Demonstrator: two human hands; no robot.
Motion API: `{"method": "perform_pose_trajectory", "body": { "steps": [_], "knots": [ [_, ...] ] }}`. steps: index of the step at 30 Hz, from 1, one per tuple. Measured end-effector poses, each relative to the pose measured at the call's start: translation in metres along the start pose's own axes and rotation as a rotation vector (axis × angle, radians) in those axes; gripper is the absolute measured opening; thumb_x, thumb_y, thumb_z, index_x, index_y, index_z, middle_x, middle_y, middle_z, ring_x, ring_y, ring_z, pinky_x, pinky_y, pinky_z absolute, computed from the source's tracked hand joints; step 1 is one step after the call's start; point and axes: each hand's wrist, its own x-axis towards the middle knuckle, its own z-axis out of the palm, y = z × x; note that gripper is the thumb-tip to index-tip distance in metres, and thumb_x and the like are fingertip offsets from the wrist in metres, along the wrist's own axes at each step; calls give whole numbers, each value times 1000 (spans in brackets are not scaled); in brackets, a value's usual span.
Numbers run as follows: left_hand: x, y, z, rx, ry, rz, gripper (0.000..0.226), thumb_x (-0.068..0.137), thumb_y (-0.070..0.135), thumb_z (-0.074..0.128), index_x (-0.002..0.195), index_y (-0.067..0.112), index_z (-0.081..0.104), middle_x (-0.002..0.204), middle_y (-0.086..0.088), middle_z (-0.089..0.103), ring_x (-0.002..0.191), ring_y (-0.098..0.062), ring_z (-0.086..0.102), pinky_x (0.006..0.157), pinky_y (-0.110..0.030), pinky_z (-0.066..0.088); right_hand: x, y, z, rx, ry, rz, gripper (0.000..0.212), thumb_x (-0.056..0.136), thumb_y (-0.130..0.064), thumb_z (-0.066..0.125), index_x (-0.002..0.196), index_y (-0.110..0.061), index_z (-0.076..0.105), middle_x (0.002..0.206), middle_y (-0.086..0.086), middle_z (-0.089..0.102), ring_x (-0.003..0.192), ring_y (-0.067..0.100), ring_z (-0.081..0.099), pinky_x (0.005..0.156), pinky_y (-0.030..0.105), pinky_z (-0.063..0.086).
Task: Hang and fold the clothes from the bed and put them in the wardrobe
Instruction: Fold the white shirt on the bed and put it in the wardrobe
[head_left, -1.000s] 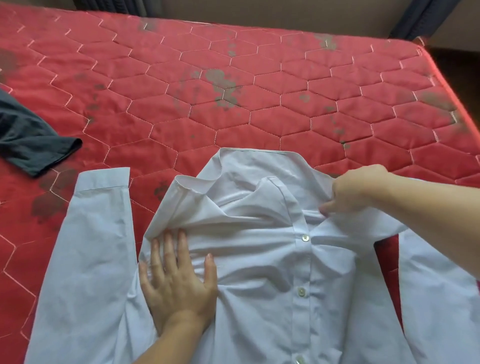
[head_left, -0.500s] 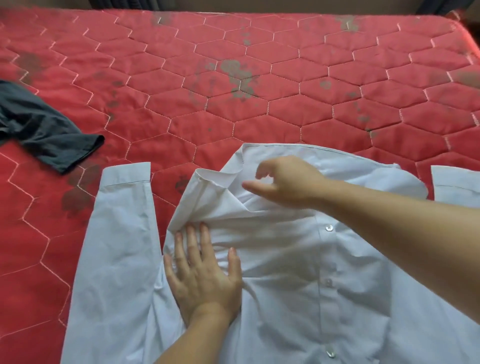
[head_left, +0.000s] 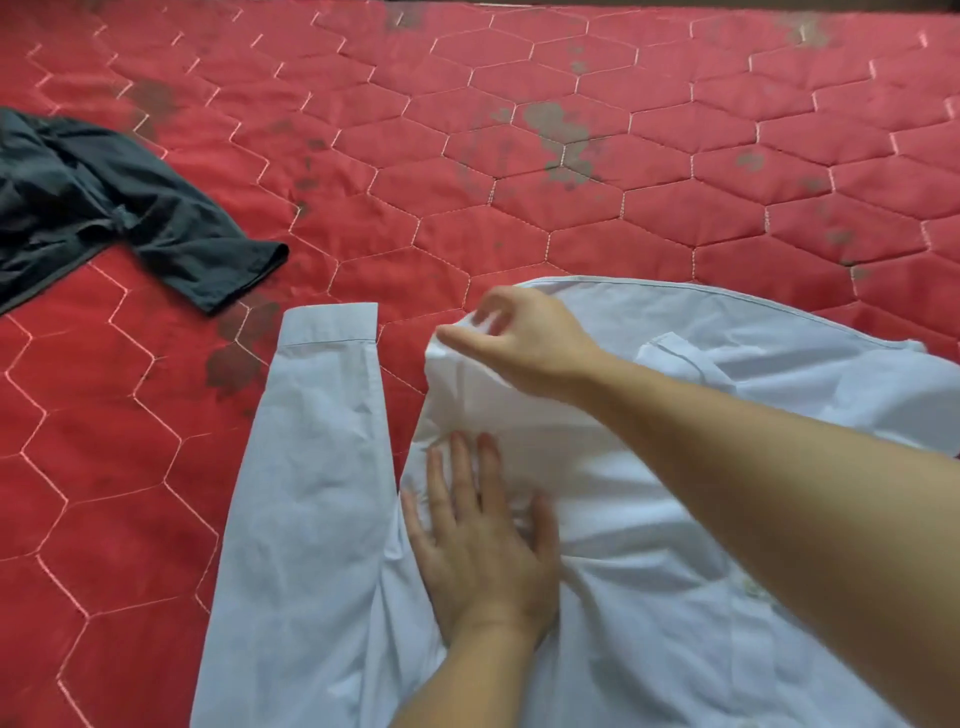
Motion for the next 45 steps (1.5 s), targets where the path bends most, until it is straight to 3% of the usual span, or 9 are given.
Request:
{"method": "perform_pose_trajectory", "body": {
  "steps": [4, 8, 16, 23, 26, 29, 32, 37, 45],
  "knots": [
    [2, 0, -1, -42, -28, -25, 69, 86, 54, 35, 143, 17, 49, 151, -7, 43, 141, -27, 37, 112, -52, 19, -15, 26, -35, -451, -549, 76, 39, 76, -59, 66, 62, -24, 56, 59, -11, 51, 56, 10, 48, 57, 29, 38],
    [0, 0, -2, -69, -24, -4, 68, 87, 57, 34, 143, 22, 48, 150, -8, 44, 141, -29, 38, 111, -52, 19, -3, 19, -32, -296, -487, 1, 27, 85, -32, 64, 62, -21, 53, 60, -12, 47, 58, 10, 47, 56, 26, 36],
    [0, 0, -2, -62, -63, -13, 69, 86, 62, 33, 143, 27, 49, 152, -4, 42, 143, -26, 35, 114, -50, 14, 3, 21, -43, -98, -641, 353, 31, 83, -35, 71, 103, -12, 66, 89, 4, 76, 82, 22, 74, 76, 39, 59],
    [1, -1, -7, -208, -118, -70, 72, 91, 65, 28, 155, 34, 15, 163, 7, 12, 150, -12, 1, 117, -37, -14, -34, 12, -59, -143, -446, 318, 22, 87, -35, 66, 88, -14, 72, 86, 2, 75, 83, 21, 70, 79, 33, 53],
    [10, -13, -19, -404, -132, -45, 75, 86, 67, 27, 154, 38, 13, 163, 11, 10, 149, -6, 4, 117, -32, -11, -35, -2, -56, -267, -25, 127, 22, 86, -26, 64, 68, -16, 56, 67, -4, 63, 70, 22, 57, 56, 25, 42],
    [20, -45, -21, -246, -149, 46, 69, 87, 65, 23, 152, 42, 17, 164, 9, 7, 150, -9, 2, 119, -40, -5, -24, -10, -40, -524, 345, 55, 13, 88, -28, 59, 100, -27, 56, 108, 2, 56, 106, 28, 51, 88, 36, 35],
    [23, -67, -10, -17, -151, 4, 65, 93, 61, 21, 154, 39, 11, 164, 7, 1, 150, -13, -3, 118, -45, -3, -49, 6, 14, -711, 344, -70, 64, 86, -44, 58, 144, -35, 32, 152, 7, 26, 139, 30, 26, 111, 50, 18],
    [33, -62, -2, -16, -73, -33, 64, 94, 55, 26, 154, 35, 16, 164, 4, 8, 150, -15, 4, 119, -47, 3, -105, 41, 83, -696, 119, -85, 58, 91, -55, 23, 145, -38, 33, 159, -1, 23, 147, 21, 17, 116, 48, 8],
    [44, -81, -31, -224, -371, 55, 64, 96, 41, 42, 154, 39, 13, 165, 6, 0, 150, -13, -4, 119, -44, -5, -116, 38, 90, -773, 37, -29, 63, 96, -55, 25, 153, -30, 14, 163, 4, 1, 150, 23, 0, 117, 51, 0]
  ]
}}
